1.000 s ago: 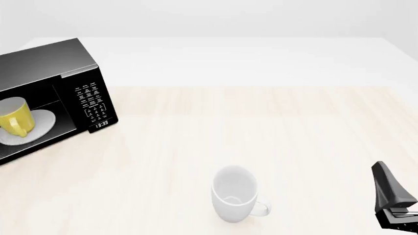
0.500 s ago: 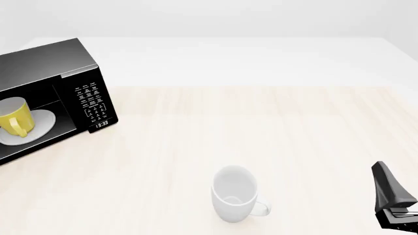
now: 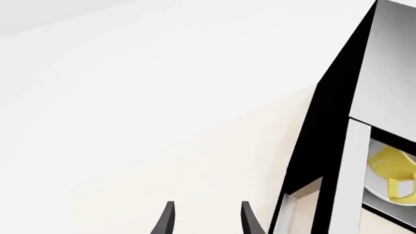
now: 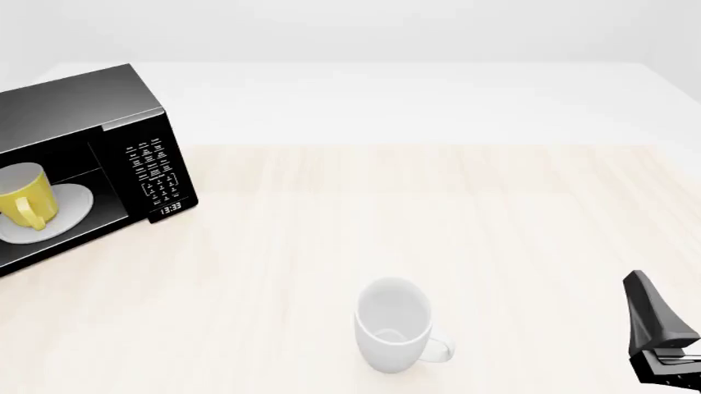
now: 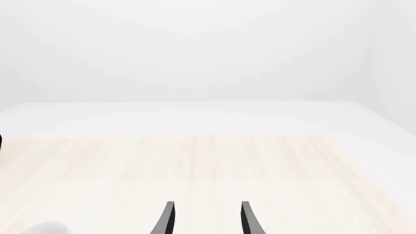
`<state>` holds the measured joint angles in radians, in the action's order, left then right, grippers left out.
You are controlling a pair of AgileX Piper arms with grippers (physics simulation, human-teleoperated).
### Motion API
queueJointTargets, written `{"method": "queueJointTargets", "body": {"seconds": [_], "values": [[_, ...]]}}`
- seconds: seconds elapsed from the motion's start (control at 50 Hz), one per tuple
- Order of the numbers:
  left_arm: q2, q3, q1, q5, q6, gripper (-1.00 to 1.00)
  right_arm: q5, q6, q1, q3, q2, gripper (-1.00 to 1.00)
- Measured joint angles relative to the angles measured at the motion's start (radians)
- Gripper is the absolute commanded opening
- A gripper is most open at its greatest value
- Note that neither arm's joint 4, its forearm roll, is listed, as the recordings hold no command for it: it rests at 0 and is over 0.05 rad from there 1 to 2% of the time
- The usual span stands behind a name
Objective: Put the yellow and white mug in the microwave and close it.
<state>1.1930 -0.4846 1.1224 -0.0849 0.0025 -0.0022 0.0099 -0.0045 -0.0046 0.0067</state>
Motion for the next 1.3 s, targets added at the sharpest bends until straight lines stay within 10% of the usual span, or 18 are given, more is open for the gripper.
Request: {"method": "queueJointTargets", "body": {"seconds": [1.3], "values": [[0.091,0.041,-0.222,-0.054,0.021,1.0,0.0,0.0,0.0,0.0,0.0,1.0]]}}
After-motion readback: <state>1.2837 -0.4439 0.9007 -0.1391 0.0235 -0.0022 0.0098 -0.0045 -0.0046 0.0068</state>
